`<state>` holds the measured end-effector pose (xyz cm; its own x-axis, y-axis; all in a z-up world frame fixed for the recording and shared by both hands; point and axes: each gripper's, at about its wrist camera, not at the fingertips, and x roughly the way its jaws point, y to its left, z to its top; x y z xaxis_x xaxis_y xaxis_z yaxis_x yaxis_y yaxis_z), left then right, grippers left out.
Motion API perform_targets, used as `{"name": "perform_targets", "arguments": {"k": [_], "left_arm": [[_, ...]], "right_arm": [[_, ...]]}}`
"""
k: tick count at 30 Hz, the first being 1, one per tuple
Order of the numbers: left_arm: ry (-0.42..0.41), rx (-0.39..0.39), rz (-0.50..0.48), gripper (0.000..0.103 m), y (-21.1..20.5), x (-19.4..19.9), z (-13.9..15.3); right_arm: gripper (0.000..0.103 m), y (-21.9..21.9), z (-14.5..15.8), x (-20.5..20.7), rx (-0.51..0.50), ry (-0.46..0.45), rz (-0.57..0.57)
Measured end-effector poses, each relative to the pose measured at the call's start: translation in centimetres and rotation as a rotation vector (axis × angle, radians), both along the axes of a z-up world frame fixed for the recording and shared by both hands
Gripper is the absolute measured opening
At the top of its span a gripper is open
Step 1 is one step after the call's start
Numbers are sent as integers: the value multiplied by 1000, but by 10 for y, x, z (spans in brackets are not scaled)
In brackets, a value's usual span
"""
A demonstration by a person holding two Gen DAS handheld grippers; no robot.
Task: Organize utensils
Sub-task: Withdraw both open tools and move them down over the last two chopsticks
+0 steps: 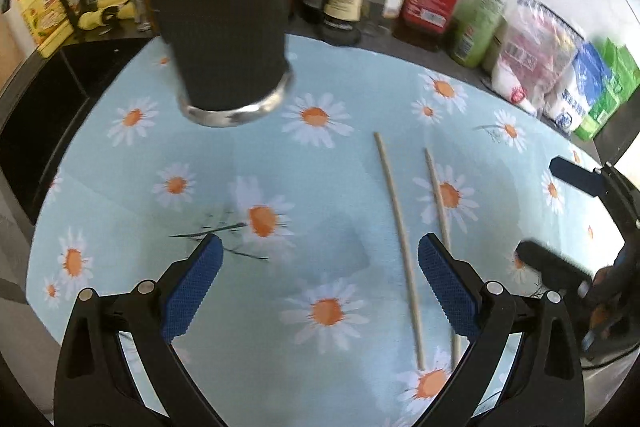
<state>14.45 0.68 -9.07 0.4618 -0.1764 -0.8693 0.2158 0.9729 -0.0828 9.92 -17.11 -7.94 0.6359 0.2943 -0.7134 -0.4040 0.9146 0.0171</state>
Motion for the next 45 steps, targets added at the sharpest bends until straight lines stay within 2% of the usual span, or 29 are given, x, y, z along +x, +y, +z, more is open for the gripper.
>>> {"name": "perform_targets", "arguments": {"k": [7,17,20,23,25,28,32,40,43,45], "left_arm": [[47,43,-67,96,-26,14,-15],[111,43,-111,96,-38,38,-28],[132,81,-107,96,-42,44,-37],[120,111,-102,97,-43,47,-41],[103,133,-106,99,-45,47,-43],[90,128,-113,99,-46,47,-43],[28,112,-122,99,-44,38,-43],[-7,96,-117,98,-31,13,-44],[0,95,-108,92,-24,10,-42],[-3,89,-89,73,-13,8,-38]], "right_arm": [[87,1,-25,-9,-27,49,-23],[87,26,-47,-3,-53,87,-56],[87,31,-51,-2,-77,88,-71],[88,31,-58,0,-111,107,-94],[88,27,-59,1,-92,120,-103],[91,21,-61,5,-77,142,-120],[95,6,-62,12,-67,166,-163],[97,5,-60,25,-102,235,-95],[96,8,-59,35,-110,289,-128],[96,10,-58,43,-116,307,-154]]}}
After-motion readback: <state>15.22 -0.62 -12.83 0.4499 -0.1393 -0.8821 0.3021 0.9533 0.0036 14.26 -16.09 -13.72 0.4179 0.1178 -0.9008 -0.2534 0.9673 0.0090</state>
